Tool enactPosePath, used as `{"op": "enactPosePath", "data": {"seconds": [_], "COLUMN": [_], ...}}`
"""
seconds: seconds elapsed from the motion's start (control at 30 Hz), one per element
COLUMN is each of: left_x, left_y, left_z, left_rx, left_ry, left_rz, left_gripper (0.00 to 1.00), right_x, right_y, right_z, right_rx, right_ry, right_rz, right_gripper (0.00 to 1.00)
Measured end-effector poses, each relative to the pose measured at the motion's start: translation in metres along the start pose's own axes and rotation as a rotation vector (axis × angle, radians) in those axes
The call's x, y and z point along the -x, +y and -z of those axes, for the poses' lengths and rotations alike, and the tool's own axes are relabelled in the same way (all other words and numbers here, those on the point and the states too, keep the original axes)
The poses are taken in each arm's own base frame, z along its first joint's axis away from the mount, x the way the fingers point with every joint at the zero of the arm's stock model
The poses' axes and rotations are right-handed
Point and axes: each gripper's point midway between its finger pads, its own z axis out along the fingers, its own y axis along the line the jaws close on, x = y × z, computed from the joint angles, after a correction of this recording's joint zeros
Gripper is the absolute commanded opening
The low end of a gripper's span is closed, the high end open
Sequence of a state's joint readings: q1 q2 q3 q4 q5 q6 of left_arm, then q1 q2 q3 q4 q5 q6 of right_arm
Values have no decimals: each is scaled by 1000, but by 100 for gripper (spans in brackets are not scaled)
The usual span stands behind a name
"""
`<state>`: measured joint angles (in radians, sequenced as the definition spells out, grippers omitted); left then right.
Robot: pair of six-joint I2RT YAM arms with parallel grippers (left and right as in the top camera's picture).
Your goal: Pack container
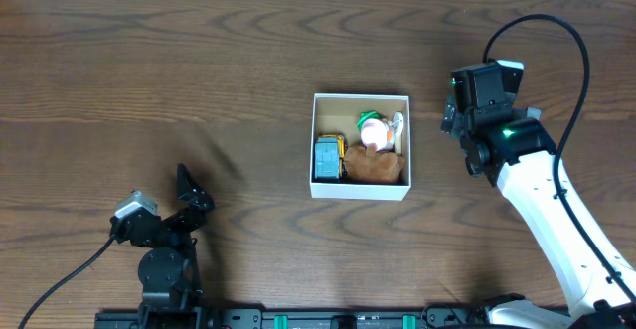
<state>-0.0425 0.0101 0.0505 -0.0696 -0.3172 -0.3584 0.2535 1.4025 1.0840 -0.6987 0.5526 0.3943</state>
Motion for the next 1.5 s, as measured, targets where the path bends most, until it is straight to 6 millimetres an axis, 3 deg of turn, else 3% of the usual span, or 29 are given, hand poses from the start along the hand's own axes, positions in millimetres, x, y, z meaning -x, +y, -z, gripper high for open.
{"op": "enactPosePath", "data": {"seconds": [0.3,0.4,0.53,0.67,0.83,0.9,1.0,1.17,1.23,1.33,1.5], "left_x": [0,0,0,0,0,0,0,0,0,0,0], "left_y": [0,0,0,0,0,0,0,0,0,0,0], "left_z": [0,0,0,0,0,0,0,0,0,0,0], "left_rx": [0,0,0,0,0,0,0,0,0,0,0], "left_ry": [0,0,0,0,0,0,1,0,0,0,0], "left_rz": [0,0,0,0,0,0,0,0,0,0,0], "left_gripper": [98,98,98,98,98,98,98,98,98,98,98], "right_x": [1,7,27,47,55,48,21,-40,-54,-65,-75], "right_y": [0,-4,-20,-48,-93,-111,-137,-163,-170,-173,-155], "right_z": [1,11,47,102,167,190,217,235,239,237,205], "right_rx": [1,16,60,124,181,203,236,284,289,284,267], "right_ry": [-2,-33,-137,-295,-486,-540,-577,-557,-566,-579,-560], "right_rz": [-2,-22,-92,-198,-327,-363,-386,-374,-387,-409,-392], "right_gripper": [99,99,99,99,99,99,99,99,99,99,99]}}
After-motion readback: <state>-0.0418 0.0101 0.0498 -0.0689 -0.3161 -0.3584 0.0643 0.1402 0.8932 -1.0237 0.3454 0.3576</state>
